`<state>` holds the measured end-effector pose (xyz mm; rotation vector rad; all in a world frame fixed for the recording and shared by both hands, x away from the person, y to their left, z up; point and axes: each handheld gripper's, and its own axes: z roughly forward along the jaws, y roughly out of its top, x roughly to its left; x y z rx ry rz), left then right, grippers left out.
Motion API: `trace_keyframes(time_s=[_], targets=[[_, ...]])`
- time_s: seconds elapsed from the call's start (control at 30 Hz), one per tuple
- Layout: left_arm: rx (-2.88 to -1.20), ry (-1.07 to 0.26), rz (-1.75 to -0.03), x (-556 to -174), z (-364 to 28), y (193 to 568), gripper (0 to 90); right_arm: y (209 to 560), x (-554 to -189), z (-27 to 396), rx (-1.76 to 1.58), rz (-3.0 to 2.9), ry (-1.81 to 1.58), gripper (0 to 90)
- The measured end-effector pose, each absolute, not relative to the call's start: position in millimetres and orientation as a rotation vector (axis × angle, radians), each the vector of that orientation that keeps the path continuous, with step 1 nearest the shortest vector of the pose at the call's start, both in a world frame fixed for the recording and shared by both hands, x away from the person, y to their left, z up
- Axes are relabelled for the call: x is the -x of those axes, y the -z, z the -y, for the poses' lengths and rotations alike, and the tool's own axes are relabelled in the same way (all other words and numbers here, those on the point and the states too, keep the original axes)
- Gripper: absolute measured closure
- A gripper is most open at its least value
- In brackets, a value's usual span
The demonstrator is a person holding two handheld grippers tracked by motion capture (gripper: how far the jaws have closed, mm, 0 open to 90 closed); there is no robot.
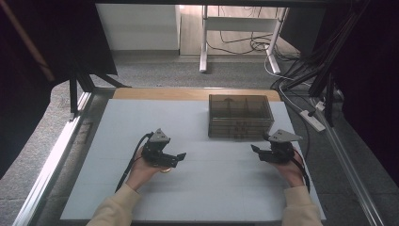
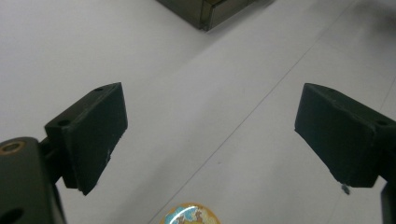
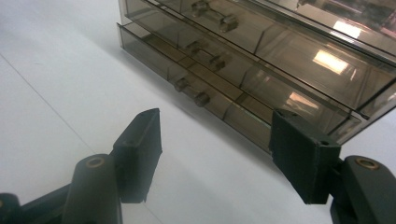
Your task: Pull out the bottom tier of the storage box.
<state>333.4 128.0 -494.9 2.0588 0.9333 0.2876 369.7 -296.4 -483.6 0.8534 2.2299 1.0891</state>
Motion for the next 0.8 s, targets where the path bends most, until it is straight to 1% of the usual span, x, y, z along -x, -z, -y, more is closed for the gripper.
trace_keyframes(time_s=[0.33,0.8], targets=[[-2.067,-0.278,-0.927,-345,-115,496,9.7,490,-382,308,-0.908,-2.222,-1.073,34.1],[-2.071,-0.270,-0.925,-354,-108,498,9.9,493,-387,316,-0.947,-2.208,-1.059,34.2]])
